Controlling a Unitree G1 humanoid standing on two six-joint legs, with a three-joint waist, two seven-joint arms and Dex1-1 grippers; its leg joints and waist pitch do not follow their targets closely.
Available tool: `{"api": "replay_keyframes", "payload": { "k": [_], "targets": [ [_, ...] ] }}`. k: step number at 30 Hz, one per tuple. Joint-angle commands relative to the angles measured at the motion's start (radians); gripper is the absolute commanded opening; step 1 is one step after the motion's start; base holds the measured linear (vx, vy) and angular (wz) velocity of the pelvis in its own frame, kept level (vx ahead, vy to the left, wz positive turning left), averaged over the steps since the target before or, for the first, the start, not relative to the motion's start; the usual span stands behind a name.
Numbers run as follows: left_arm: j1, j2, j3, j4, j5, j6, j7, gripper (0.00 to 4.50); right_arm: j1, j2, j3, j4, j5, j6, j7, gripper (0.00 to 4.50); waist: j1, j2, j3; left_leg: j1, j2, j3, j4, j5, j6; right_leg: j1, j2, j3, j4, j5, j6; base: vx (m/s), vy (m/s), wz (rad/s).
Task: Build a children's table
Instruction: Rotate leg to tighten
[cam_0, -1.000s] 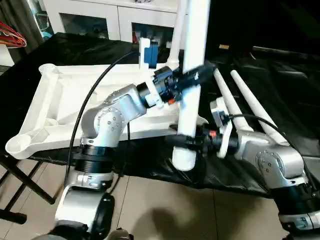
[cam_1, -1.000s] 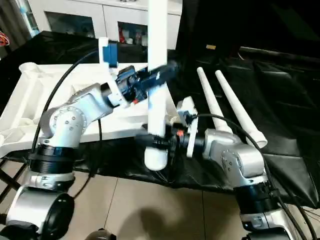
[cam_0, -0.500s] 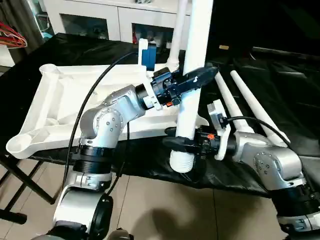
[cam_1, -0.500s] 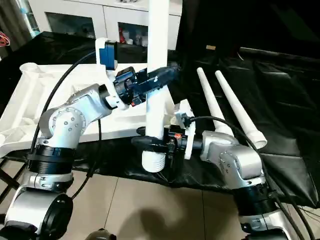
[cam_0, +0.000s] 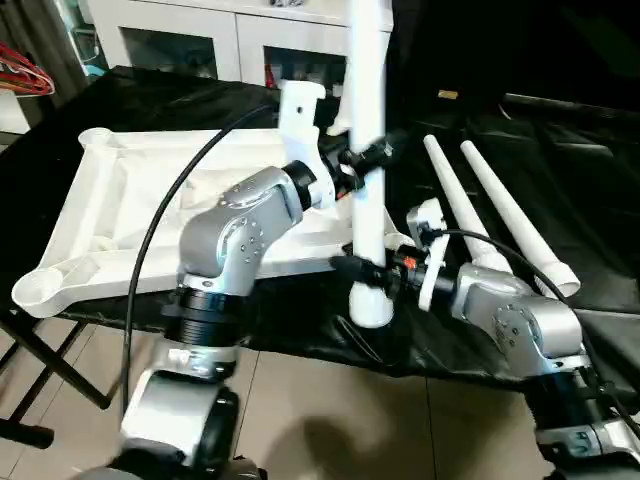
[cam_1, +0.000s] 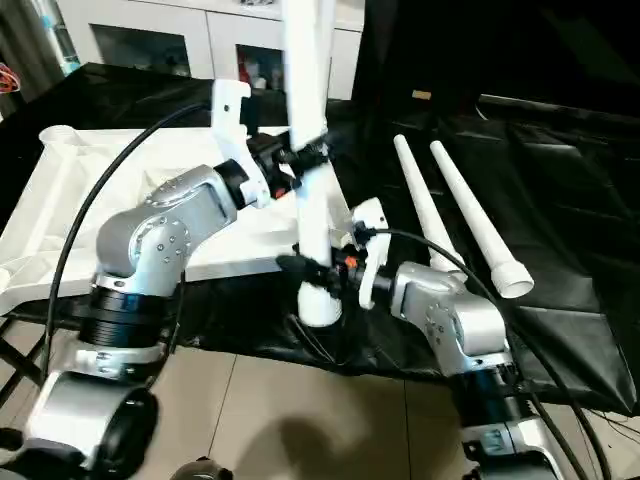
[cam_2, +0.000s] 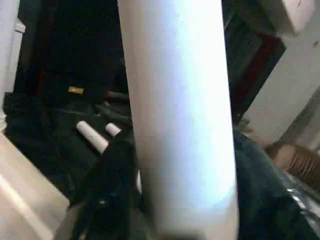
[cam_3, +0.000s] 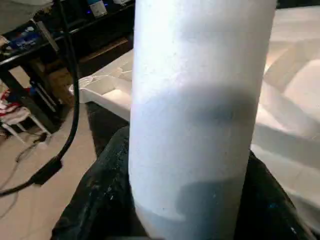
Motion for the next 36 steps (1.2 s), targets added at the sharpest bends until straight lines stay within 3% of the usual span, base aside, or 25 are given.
{"api": "replay_keyframes", "payload": {
  "k": [1,6,10,11,15,20,28,36],
  "targets": [
    [-0.003,-0.012,0.019,-0.004,-0.015,0.022,0.030,2.30,-0.022,0.002,-0.015,-0.021,0.002,-0.037,0.004,1.89,-0.001,-0.001,-0.070,0.011,0.056,-0.021,-0.061,-0.051,0.027,0.059,-0.095,0.056,-0.067,0.053,-0.225,0.000,0.000,0.00],
    [0.007,-0.039,0.030,-0.044,-0.062,0.042,0.036,1.87,-0.024,0.000,-0.007,-0.011,-0.033,-0.072,-0.011,1.89,-0.001,0.000,-0.071,0.012,0.056,-0.021,-0.060,-0.049,0.032,0.058,-0.094,0.056,-0.067,0.059,-0.224,0.000,0.000,0.00],
    [0.006,-0.038,0.021,-0.057,-0.064,0.050,0.023,1.81,-0.031,-0.009,-0.005,0.012,-0.047,-0.074,-0.013,1.89,-0.002,0.002,-0.070,0.013,0.056,-0.021,-0.061,-0.058,0.032,0.058,-0.093,0.057,-0.070,0.044,-0.216,0.000,0.000,0.00],
    [0.006,-0.037,0.020,-0.057,-0.065,0.051,0.021,1.78,-0.032,-0.010,-0.006,0.014,-0.044,-0.071,-0.009,2.45,-0.002,0.002,-0.070,0.013,0.056,-0.021,-0.061,-0.058,0.032,0.059,-0.093,0.057,-0.070,0.045,-0.216,0.000,0.000,0.00],
    [-0.002,-0.016,-0.001,-0.057,-0.050,0.045,0.004,1.77,-0.053,-0.031,-0.024,0.036,-0.027,-0.051,0.022,2.75,-0.002,0.004,-0.071,0.013,0.056,-0.022,-0.060,-0.056,0.032,0.059,-0.092,0.056,-0.068,0.057,-0.221,0.000,0.000,0.00],
    [-0.011,0.028,-0.065,-0.066,-0.007,0.031,-0.057,1.75,-0.063,-0.109,-0.004,0.017,-0.026,-0.040,0.129,3.10,0.002,0.002,-0.071,0.014,0.057,-0.021,-0.059,-0.048,0.042,0.059,-0.091,0.057,-0.066,0.068,-0.211,0.000,0.000,0.00],
    [-0.027,0.054,-0.121,-0.068,0.022,0.005,-0.099,1.75,-0.076,-0.175,0.041,0.038,-0.042,-0.002,0.213,3.14,-0.001,-0.008,-0.071,0.012,0.056,-0.019,-0.056,-0.042,0.055,0.060,-0.093,0.056,-0.068,0.047,-0.227,0.000,0.000,0.00],
    [-0.023,0.041,-0.134,-0.086,0.014,0.007,-0.115,1.75,-0.075,-0.146,0.056,0.068,-0.037,0.019,0.231,3.14,-0.001,-0.009,-0.072,0.011,0.056,-0.019,-0.055,-0.029,0.065,0.059,-0.093,0.055,-0.065,0.057,-0.242,0.000,0.000,0.00]
  ]
}}
